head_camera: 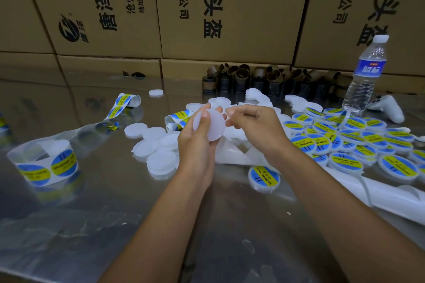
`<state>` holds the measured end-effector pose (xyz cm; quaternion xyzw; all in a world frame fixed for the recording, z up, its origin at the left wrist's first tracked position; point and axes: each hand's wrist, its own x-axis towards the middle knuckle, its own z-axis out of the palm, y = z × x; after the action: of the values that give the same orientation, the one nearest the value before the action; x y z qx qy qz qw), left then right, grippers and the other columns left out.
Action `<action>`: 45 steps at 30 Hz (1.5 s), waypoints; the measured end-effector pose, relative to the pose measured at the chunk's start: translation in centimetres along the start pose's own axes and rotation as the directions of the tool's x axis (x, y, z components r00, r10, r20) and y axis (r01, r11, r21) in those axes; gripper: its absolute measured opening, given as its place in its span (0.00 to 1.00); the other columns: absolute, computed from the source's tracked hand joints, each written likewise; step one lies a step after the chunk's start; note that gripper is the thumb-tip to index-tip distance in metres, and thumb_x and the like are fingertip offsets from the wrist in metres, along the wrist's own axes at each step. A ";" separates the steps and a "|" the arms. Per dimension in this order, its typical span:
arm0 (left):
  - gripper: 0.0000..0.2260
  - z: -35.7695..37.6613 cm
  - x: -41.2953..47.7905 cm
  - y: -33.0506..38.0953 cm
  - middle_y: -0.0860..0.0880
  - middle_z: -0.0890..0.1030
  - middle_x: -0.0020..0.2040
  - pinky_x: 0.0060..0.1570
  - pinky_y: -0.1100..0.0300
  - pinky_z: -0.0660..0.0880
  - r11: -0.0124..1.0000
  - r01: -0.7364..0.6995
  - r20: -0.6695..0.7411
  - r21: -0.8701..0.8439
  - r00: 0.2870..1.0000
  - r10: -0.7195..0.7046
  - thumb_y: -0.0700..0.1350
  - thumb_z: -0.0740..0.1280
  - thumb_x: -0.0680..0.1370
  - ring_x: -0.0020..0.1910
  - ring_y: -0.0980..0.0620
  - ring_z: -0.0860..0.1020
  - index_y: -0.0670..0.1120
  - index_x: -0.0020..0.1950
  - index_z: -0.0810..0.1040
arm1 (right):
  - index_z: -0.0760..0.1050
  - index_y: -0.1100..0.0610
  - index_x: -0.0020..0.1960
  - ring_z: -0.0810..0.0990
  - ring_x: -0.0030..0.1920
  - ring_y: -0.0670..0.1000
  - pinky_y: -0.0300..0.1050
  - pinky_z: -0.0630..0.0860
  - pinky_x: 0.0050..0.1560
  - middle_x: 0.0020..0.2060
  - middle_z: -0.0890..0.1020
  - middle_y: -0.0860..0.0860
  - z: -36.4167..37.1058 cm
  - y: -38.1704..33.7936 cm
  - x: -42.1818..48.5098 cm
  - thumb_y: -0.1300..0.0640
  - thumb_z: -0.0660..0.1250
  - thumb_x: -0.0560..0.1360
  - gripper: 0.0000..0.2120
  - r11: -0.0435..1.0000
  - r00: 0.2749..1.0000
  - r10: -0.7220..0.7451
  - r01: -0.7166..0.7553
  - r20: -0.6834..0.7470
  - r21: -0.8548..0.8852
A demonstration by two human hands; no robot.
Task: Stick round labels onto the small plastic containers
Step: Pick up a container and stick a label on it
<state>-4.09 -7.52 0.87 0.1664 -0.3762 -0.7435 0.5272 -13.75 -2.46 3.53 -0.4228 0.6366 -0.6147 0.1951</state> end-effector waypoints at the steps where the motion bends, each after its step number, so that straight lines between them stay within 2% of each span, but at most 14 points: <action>1: 0.07 -0.1 0.0 0.1 0.47 0.82 0.50 0.48 0.62 0.79 1.000 -0.005 -0.013 -0.015 1.000 0.005 0.42 0.60 0.81 0.49 0.51 0.82 0.46 0.55 0.77 | 0.80 0.54 0.46 0.79 0.36 0.42 0.32 0.74 0.37 0.35 0.83 0.47 0.3 0.2 0.4 0.61 0.65 0.75 0.06 1.000 0.999 0.008 -0.009 -0.054 -0.021; 3: 0.07 -0.2 0.1 0.3 0.47 0.82 0.50 0.45 0.62 0.80 0.999 -0.014 -0.033 -0.046 0.999 0.013 0.40 0.60 0.81 0.46 0.51 0.83 0.46 0.56 0.76 | 0.77 0.54 0.51 0.79 0.39 0.46 0.36 0.74 0.40 0.38 0.81 0.48 1.0 0.6 1.0 0.65 0.60 0.76 0.11 0.997 0.992 0.013 -0.022 -0.123 -0.072; 5: 0.07 -0.3 0.1 0.5 0.47 0.83 0.48 0.40 0.63 0.80 0.997 -0.014 -0.048 -0.073 0.999 0.010 0.39 0.61 0.81 0.42 0.52 0.84 0.45 0.56 0.76 | 0.75 0.55 0.56 0.80 0.45 0.49 0.39 0.73 0.44 0.44 0.81 0.51 2.0 1.1 1.6 0.66 0.57 0.76 0.13 0.984 0.994 0.019 -0.037 -0.108 -0.175; 9: 0.07 -0.4 0.1 0.7 0.46 0.83 0.47 0.40 0.62 0.80 0.995 -0.011 -0.078 -0.098 0.997 0.003 0.35 0.62 0.79 0.41 0.52 0.84 0.44 0.53 0.76 | 0.76 0.57 0.58 0.78 0.55 0.53 0.43 0.73 0.55 0.55 0.81 0.54 2.9 2.2 2.3 0.58 0.65 0.75 0.12 0.959 0.990 0.143 -0.141 -0.013 -0.245; 11: 0.07 -0.5 0.1 0.7 0.46 0.84 0.46 0.44 0.60 0.81 0.995 -0.012 -0.075 -0.096 0.997 0.004 0.35 0.64 0.78 0.42 0.51 0.84 0.44 0.53 0.76 | 0.78 0.58 0.56 0.79 0.54 0.54 0.46 0.75 0.53 0.54 0.81 0.55 3.0 2.6 2.2 0.55 0.69 0.73 0.12 0.962 0.982 0.188 -0.176 0.035 -0.209; 14: 0.06 -0.6 0.2 0.7 0.48 0.84 0.43 0.43 0.59 0.81 0.995 -0.015 -0.093 -0.095 0.996 0.006 0.34 0.67 0.76 0.42 0.51 0.84 0.44 0.50 0.76 | 0.79 0.58 0.52 0.80 0.49 0.53 0.46 0.76 0.54 0.48 0.83 0.57 2.7 2.8 1.8 0.60 0.70 0.72 0.09 0.966 0.986 0.161 -0.149 0.038 -0.209; 22: 0.06 -0.6 0.2 0.6 0.48 0.82 0.44 0.38 0.60 0.81 0.999 0.011 -0.147 -0.046 0.989 -0.018 0.35 0.66 0.77 0.38 0.55 0.83 0.45 0.47 0.74 | 0.77 0.50 0.52 0.75 0.36 0.45 0.27 0.70 0.30 0.38 0.77 0.50 -1.3 1.2 0.1 0.66 0.66 0.74 0.13 0.981 0.999 0.031 -0.026 0.019 -0.191; 28: 0.06 -0.7 0.1 0.0 0.48 0.82 0.45 0.38 0.60 0.79 0.980 0.093 -0.139 0.178 0.988 -0.068 0.36 0.66 0.77 0.38 0.56 0.83 0.46 0.49 0.78 | 0.78 0.47 0.48 0.76 0.34 0.41 0.31 0.71 0.30 0.39 0.79 0.47 -4.5 0.4 -2.3 0.65 0.64 0.74 0.14 0.990 0.999 -0.028 0.024 -0.026 -0.140; 31: 0.02 -0.5 -0.2 -0.3 0.52 0.83 0.40 0.41 0.58 0.78 0.962 0.144 -0.095 0.230 0.988 -0.125 0.42 0.67 0.78 0.36 0.56 0.83 0.47 0.47 0.78 | 0.79 0.47 0.42 0.77 0.37 0.45 0.38 0.72 0.38 0.41 0.81 0.51 -5.2 0.8 -3.5 0.67 0.62 0.73 0.15 0.995 0.996 -0.024 0.016 -0.085 -0.094; 34: 0.03 -0.3 -0.3 -0.6 0.54 0.83 0.35 0.41 0.57 0.78 0.946 0.146 -0.089 0.289 0.988 -0.126 0.47 0.70 0.76 0.34 0.57 0.82 0.48 0.45 0.79 | 0.79 0.49 0.35 0.75 0.34 0.40 0.39 0.70 0.38 0.32 0.80 0.41 -5.4 1.3 -4.3 0.68 0.61 0.72 0.16 0.997 0.998 -0.012 0.007 -0.067 -0.073; 37: 0.03 -0.5 -0.3 -0.8 0.50 0.83 0.49 0.49 0.54 0.76 0.919 0.132 -0.128 0.371 0.988 -0.090 0.46 0.73 0.73 0.44 0.54 0.81 0.50 0.44 0.80 | 0.78 0.51 0.31 0.72 0.28 0.36 0.30 0.67 0.32 0.25 0.77 0.39 -5.5 1.5 -4.8 0.68 0.62 0.71 0.16 0.990 0.999 -0.046 0.046 0.002 -0.137; 40: 0.05 -0.6 -0.3 -0.9 0.45 0.81 0.57 0.51 0.51 0.74 0.915 0.125 -0.169 0.384 0.984 -0.063 0.43 0.74 0.71 0.54 0.46 0.79 0.51 0.43 0.80 | 0.78 0.51 0.30 0.74 0.31 0.40 0.29 0.67 0.33 0.27 0.79 0.42 -5.2 1.8 -5.0 0.68 0.64 0.71 0.16 0.978 0.997 -0.061 0.067 0.039 -0.197; 43: 0.06 -0.6 -0.2 -1.0 0.44 0.81 0.56 0.49 0.52 0.74 0.920 0.114 -0.184 0.376 0.982 -0.047 0.42 0.74 0.71 0.53 0.45 0.80 0.51 0.42 0.79 | 0.78 0.50 0.34 0.73 0.33 0.43 0.32 0.68 0.34 0.30 0.79 0.44 -4.9 2.4 -5.1 0.65 0.64 0.70 0.12 0.949 0.996 -0.094 0.088 -0.006 -0.303; 45: 0.07 -0.6 -0.1 -1.0 0.44 0.82 0.55 0.46 0.54 0.73 0.922 0.109 -0.176 0.371 0.983 -0.046 0.41 0.75 0.70 0.49 0.46 0.79 0.50 0.42 0.79 | 0.78 0.50 0.40 0.75 0.37 0.44 0.38 0.70 0.39 0.34 0.78 0.43 -4.8 2.9 -5.2 0.63 0.64 0.70 0.09 0.860 0.985 -0.169 0.128 -0.038 -0.494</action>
<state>-4.32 -7.47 -0.29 0.3406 -0.4614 -0.6607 0.4843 -15.34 4.17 0.20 -0.4813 0.7442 -0.4631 0.0081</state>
